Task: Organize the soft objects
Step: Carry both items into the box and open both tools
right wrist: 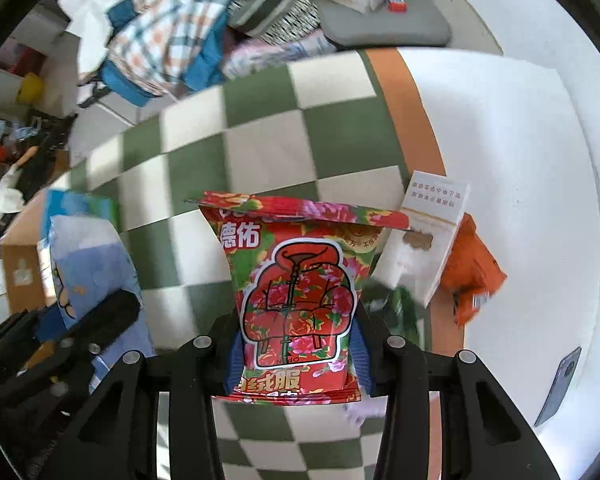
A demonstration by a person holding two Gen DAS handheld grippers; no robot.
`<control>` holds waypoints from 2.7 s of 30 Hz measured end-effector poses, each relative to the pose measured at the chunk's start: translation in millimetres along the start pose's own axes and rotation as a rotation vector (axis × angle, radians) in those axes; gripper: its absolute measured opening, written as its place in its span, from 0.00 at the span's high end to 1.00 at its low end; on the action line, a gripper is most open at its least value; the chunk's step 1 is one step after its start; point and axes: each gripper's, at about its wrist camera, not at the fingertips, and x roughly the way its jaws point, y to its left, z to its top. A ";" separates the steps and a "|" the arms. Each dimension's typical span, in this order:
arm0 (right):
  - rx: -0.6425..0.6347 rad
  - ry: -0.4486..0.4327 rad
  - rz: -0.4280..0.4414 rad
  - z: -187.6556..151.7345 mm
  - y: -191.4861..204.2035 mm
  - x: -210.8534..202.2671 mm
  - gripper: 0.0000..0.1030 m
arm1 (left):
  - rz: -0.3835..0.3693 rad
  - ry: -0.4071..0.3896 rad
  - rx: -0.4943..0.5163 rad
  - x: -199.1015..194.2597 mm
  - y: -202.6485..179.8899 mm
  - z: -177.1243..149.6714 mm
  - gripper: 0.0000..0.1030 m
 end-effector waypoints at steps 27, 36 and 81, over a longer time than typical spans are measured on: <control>-0.168 -0.013 0.040 -40.4 289.1 11.2 0.56 | 0.219 0.003 -0.229 -46.9 323.4 -5.1 0.66; -0.156 -0.004 -0.091 -7.6 304.2 55.3 0.55 | 0.195 0.110 -0.240 0.9 352.9 15.7 0.58; -0.324 -0.246 -0.040 -175.6 304.5 -66.3 0.00 | 0.290 -0.258 -0.199 -154.2 283.8 -145.0 0.00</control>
